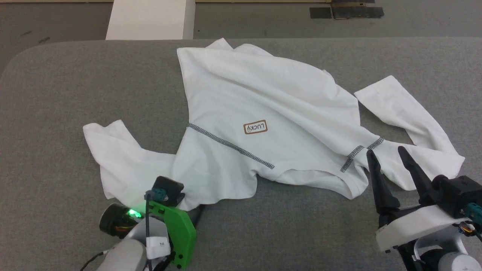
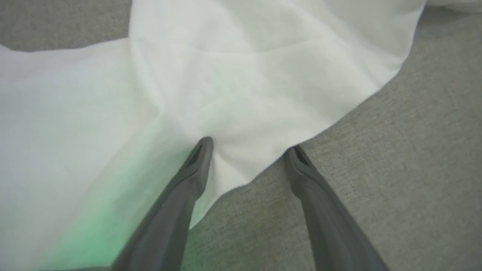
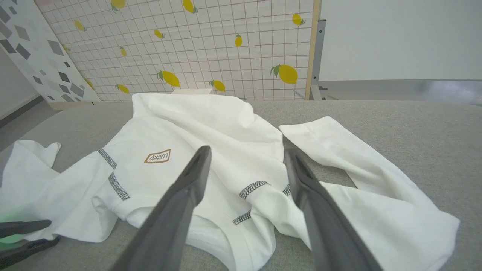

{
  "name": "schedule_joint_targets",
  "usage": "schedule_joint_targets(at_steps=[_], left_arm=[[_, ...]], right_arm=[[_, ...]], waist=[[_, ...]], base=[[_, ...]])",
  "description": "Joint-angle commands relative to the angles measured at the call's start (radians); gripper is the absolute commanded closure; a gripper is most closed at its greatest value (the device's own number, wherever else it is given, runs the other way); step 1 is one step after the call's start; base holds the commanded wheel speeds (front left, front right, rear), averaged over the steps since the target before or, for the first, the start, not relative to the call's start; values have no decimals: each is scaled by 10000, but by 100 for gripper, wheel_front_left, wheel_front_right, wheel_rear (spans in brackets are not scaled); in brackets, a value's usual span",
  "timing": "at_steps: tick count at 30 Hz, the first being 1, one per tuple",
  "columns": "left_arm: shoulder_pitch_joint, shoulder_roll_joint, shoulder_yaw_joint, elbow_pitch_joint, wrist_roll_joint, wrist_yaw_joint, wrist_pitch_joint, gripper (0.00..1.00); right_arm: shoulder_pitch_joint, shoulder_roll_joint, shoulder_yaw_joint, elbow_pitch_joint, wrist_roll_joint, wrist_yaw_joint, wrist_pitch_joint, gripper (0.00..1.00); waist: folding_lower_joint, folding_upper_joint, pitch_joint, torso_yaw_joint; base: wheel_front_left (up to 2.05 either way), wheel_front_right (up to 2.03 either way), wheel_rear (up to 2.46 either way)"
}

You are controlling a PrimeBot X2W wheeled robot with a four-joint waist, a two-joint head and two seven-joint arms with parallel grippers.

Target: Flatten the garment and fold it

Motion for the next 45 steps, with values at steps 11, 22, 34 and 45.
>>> schedule_joint_targets(at_steps=[11,22,34,45], left_arm=[[819,277,2286,-71,-928,1871,-1387,100],[1296,606,3825,-420,-1405,2718,-2439,100],[1127,388,3513,-574,-1571,2553,-2360,100],[867,324,3288,-501,-1617,2408,-2375,100]], right_arm=[[118,3,-173,109,144,-13,168,0],[1018,3,-247,313,-202,-13,2658,0],[276,-988,1046,695,-1546,-13,3335,0],[-923,-1119,1435,2263,-1443,-13,3889,56]], waist=[[1,-1,-140,147],[1,-1,-159,279],[1,-1,194,346],[1,-1,444,507]], base=[[0,0,0],[0,0,0],[0,0,0],[0,0,0]])
